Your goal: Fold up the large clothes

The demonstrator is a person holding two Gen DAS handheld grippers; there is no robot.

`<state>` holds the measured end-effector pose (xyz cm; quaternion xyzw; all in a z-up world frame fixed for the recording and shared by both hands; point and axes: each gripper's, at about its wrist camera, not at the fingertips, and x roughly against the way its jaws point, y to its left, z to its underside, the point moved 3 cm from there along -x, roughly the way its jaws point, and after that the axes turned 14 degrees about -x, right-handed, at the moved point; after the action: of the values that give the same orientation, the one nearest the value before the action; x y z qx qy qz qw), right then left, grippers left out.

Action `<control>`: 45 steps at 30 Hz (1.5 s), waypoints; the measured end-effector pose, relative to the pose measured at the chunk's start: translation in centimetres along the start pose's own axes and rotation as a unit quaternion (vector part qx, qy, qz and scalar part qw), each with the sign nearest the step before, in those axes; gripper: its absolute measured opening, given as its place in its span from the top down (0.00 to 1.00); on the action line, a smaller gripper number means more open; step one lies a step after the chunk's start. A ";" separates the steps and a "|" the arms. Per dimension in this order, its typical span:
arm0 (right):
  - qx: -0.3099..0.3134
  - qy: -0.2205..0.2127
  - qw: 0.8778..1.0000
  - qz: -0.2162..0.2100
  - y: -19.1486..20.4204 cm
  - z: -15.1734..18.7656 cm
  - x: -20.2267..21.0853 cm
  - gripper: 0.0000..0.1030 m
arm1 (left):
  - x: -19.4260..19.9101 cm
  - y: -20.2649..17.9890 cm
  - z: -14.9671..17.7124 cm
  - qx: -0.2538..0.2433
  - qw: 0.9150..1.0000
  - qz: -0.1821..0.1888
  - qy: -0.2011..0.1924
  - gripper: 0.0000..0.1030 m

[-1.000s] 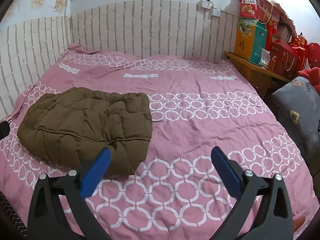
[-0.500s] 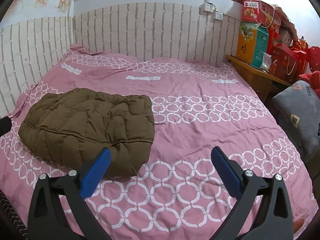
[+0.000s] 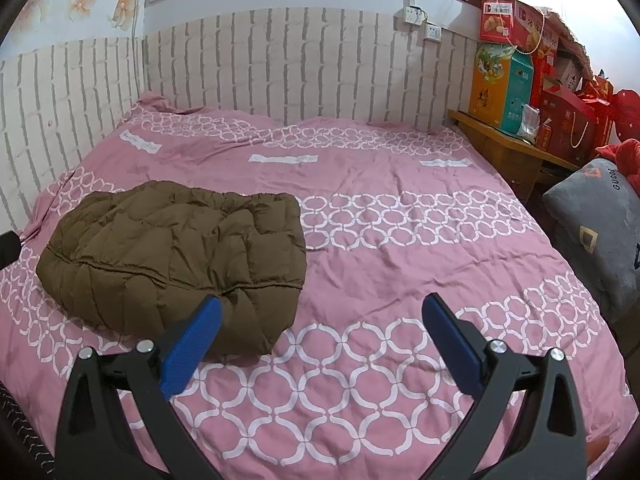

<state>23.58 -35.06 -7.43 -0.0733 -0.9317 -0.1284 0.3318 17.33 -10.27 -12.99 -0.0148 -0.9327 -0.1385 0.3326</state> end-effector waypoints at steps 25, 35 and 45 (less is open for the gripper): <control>-0.014 -0.005 1.000 -0.004 0.3 -0.6 0.8 0.03 | -0.1 1.4 -0.4 -0.019 1.000 0.000 -0.008 0.03; -0.016 -0.009 1.000 -0.005 0.3 -0.6 0.9 0.03 | -0.1 1.6 -0.4 -0.021 1.000 0.003 -0.008 0.03; -0.012 -0.008 1.000 -0.006 0.8 -0.7 1.1 0.03 | 0.3 1.9 -0.5 -0.017 1.000 0.017 -0.015 0.03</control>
<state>23.34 -34.45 -6.12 -0.0729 -0.9331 -0.1413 0.3226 17.62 -8.63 -12.03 -0.0378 -0.9348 -0.1482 0.3206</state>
